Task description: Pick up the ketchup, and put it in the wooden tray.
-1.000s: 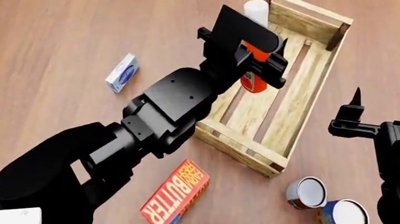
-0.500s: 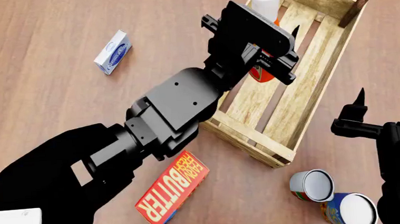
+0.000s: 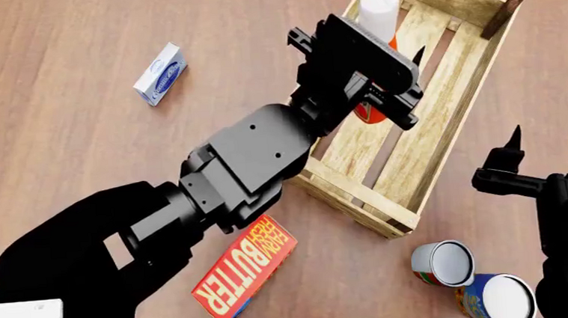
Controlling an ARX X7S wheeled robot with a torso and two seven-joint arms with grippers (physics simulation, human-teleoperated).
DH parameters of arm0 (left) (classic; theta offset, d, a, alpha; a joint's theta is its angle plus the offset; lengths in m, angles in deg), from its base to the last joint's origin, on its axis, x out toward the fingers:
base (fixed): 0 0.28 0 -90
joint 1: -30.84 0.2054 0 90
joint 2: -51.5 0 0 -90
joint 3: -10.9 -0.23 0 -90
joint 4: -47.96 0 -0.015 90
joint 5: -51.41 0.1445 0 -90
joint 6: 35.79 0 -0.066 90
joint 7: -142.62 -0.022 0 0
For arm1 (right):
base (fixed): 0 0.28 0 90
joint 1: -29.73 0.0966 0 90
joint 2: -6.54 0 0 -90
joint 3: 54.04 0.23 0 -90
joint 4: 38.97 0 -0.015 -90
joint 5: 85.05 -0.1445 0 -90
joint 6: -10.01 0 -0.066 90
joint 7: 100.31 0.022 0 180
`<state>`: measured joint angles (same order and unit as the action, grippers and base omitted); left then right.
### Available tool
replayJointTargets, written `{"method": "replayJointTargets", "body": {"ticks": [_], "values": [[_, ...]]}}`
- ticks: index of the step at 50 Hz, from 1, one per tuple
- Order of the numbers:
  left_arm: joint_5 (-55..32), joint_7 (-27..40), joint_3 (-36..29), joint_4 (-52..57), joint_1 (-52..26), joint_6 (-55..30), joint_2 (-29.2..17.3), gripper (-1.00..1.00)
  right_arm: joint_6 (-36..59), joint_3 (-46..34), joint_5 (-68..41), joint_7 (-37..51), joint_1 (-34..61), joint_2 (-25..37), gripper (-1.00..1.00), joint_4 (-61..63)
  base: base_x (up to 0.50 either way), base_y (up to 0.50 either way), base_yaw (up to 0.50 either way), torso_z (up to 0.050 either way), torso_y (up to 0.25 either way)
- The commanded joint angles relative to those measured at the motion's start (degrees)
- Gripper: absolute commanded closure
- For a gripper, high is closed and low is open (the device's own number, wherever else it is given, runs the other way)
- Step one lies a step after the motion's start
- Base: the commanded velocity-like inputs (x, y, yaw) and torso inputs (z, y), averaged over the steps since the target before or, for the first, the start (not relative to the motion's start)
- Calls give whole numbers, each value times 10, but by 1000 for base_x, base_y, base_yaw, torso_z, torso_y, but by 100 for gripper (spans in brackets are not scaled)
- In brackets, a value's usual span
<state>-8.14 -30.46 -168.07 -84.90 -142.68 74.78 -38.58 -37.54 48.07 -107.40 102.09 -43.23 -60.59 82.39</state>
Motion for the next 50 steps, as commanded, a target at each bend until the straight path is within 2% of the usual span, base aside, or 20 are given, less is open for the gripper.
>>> {"method": "replayJointTargets", "body": {"ticks": [1,40,41,50], "values": [[-1,-3,4,4,0,1,1,100,5,2,-3,6,1,-1,-100,1,0,0,0,0,0],[-1,-3,4,4,0,1,1,100,19,3,-11,18,3,1,-100,3,0,0,0,0,0],[-1,-3,4,4,0,1,1,-100,20,3,-11,18,3,1,-100,3,0,0,0,0,0],[-1,-3,4,4,0,1,1,-100,19,3,-12,19,3,1,-100,2,0,0,0,0,2]]}}
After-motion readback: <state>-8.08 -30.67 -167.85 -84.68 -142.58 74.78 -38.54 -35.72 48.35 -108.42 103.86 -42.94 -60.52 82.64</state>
